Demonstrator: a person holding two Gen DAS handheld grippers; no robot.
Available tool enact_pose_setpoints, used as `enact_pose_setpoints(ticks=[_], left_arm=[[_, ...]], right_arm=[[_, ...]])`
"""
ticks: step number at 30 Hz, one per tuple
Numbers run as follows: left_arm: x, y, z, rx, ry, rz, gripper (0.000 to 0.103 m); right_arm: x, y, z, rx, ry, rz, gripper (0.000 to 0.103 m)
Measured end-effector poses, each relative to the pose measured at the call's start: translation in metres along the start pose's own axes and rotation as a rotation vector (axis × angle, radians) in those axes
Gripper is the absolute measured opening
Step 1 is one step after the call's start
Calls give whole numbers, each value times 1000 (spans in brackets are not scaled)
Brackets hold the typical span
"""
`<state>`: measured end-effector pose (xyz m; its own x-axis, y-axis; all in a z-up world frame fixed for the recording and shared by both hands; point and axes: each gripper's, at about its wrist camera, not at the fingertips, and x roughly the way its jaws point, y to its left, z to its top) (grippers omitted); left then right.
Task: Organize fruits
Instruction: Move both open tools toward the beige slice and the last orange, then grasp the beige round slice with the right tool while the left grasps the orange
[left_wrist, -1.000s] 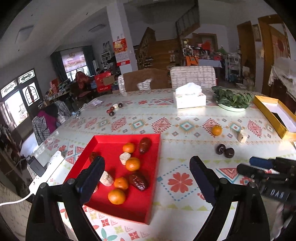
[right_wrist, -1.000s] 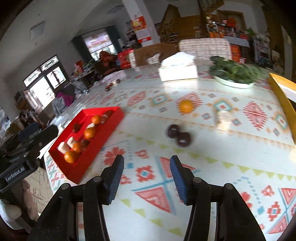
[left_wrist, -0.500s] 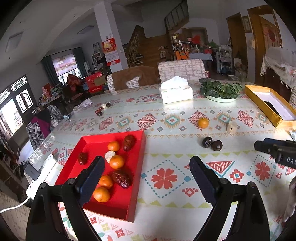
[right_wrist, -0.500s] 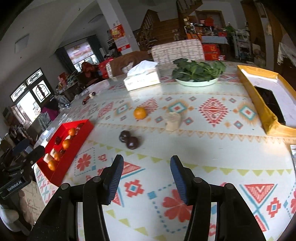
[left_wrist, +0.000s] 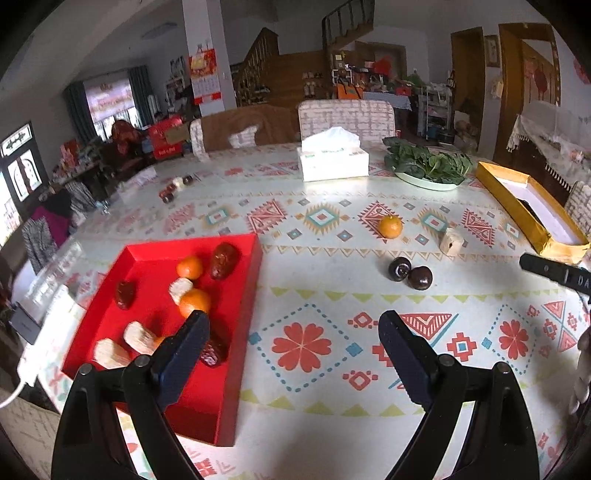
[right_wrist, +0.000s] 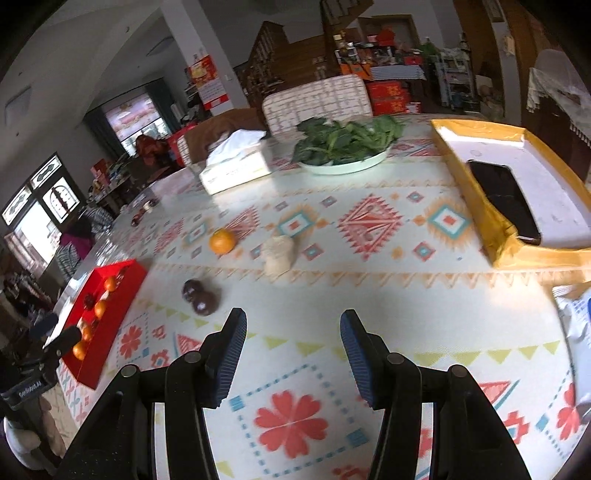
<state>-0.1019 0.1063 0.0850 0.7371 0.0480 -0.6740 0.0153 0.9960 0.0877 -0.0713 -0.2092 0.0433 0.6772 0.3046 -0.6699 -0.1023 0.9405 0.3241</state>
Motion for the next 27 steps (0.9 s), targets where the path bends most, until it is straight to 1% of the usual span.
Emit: enact_pose_setpoints(ticks=[3,7,10,12,15,18,20,24,25,27], left_arm=[[9,2,-1,-18,19,-37,92],[20,1,-1,-46,48,-122,92],[28,-3,1,-50,64,-159,92],[33,-6,5,-47,72,-180,92],[41,-8,19,-44,77,-203,92],[53,-9,40,-58,63,-220,92],[67,-12,56,-69,64,-228,92],[107,-28,83,-77,94,-247,92],[116,-33,87,-72,105,-242,92],[134,-45,94,-50,127,-246,92]], right_arm=[[0,-9,9,25,-5,-10,58],[13,-15,24,62,17,0,58],[32,-9,34,85,45,37,58],[50,0,40,82,67,47,58],[75,17,47,45,96,27,58],[94,31,48,-6,109,-25,58],[101,34,48,-17,118,-37,58],[111,32,45,-21,134,-53,58],[112,29,44,-22,134,-61,56],[113,29,46,-32,128,-71,44]])
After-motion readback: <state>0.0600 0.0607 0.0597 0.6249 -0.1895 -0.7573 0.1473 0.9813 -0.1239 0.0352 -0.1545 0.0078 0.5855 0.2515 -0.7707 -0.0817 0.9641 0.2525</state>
